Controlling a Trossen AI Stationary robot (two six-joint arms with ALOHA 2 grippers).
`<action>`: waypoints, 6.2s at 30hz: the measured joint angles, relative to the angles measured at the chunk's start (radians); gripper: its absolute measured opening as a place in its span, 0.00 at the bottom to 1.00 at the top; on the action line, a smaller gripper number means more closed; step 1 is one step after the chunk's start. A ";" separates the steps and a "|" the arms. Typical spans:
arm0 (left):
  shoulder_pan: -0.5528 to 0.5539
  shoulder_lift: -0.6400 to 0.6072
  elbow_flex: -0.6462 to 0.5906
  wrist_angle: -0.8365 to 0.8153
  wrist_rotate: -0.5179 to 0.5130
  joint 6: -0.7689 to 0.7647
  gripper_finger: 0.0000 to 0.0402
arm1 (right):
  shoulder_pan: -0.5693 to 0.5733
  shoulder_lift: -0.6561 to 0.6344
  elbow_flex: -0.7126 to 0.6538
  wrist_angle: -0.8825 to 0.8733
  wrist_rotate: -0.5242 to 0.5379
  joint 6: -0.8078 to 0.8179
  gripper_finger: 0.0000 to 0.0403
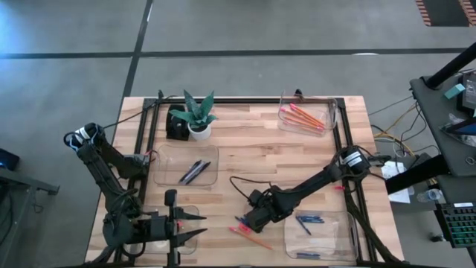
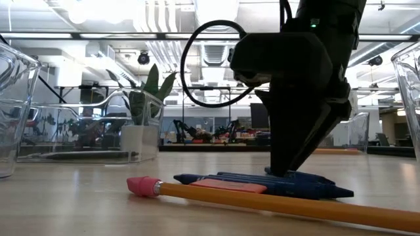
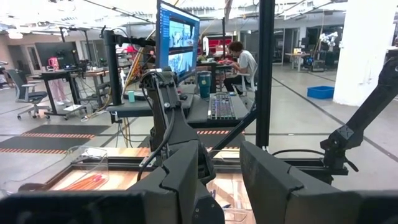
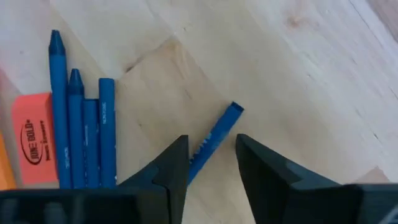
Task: Sort crayons/erasers/pens/pencils in bins
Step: Put the blue crayon into the bottom right transparent bin
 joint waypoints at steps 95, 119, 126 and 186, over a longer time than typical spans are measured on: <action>0.023 0.021 -0.011 -0.154 -0.079 -0.047 0.27 | 0.493 -0.140 -0.042 -0.400 -0.108 0.419 0.03; 0.023 0.021 -0.011 -0.156 -0.079 -0.058 0.27 | 0.493 -0.114 -0.044 -0.382 -0.106 0.362 0.22; 0.023 0.021 -0.011 -0.156 -0.079 -0.060 0.27 | 0.493 -0.245 -0.046 -0.403 -0.121 0.410 0.26; 0.023 0.012 -0.011 -0.148 -0.078 -0.079 0.27 | 0.078 -0.007 -0.044 0.272 0.015 -0.083 0.24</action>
